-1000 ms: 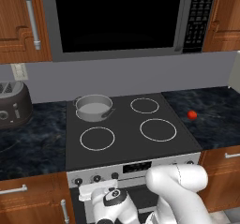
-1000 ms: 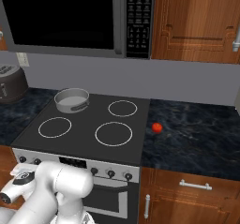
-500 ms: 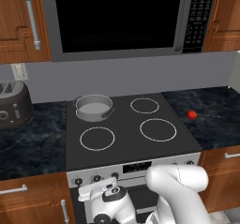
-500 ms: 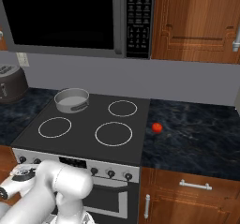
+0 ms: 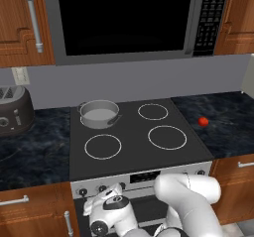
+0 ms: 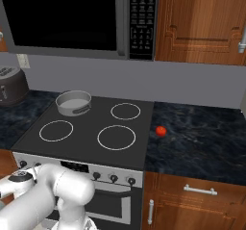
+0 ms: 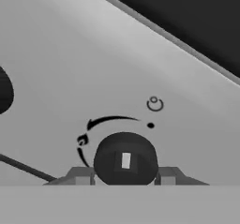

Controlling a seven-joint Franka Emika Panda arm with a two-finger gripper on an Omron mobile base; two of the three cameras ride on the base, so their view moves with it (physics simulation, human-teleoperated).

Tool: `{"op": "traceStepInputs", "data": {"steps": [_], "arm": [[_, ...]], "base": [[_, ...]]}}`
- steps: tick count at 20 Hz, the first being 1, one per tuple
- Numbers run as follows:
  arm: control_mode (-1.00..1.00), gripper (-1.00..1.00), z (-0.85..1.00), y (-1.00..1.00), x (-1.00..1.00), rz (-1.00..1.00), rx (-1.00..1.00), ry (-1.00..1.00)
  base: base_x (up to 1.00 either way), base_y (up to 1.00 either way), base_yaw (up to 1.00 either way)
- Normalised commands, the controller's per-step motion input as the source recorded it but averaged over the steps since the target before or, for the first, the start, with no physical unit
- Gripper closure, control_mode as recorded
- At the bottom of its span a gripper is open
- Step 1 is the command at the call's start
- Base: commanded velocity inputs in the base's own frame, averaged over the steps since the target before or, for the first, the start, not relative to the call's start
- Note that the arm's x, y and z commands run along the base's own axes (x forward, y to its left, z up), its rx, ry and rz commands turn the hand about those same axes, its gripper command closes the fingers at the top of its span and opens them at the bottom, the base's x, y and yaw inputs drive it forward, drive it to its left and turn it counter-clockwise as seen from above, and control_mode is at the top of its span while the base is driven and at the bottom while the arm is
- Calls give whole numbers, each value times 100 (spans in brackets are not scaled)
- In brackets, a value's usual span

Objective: Turn on the burner for the pot on the stove. Wait thirty seconds for the pot to heat up. Then add the tomato to the pot.

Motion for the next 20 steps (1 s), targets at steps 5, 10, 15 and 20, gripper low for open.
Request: {"op": "traceStepInputs", "data": {"steps": [5, 10, 15, 20], "arm": [[-100, 100, -14, 0, -3, 14, -45, 0], [-100, 100, -10, 0, 0, 11, -40, 1], [-100, 100, 0, 0, 0, 10, -36, 5], [-100, 100, 0, 0, 0, 9, -32, 2]], "base": [[0, 0, 0], [0, 0, 0], [0, 0, 0], [0, 0, 0]]}}
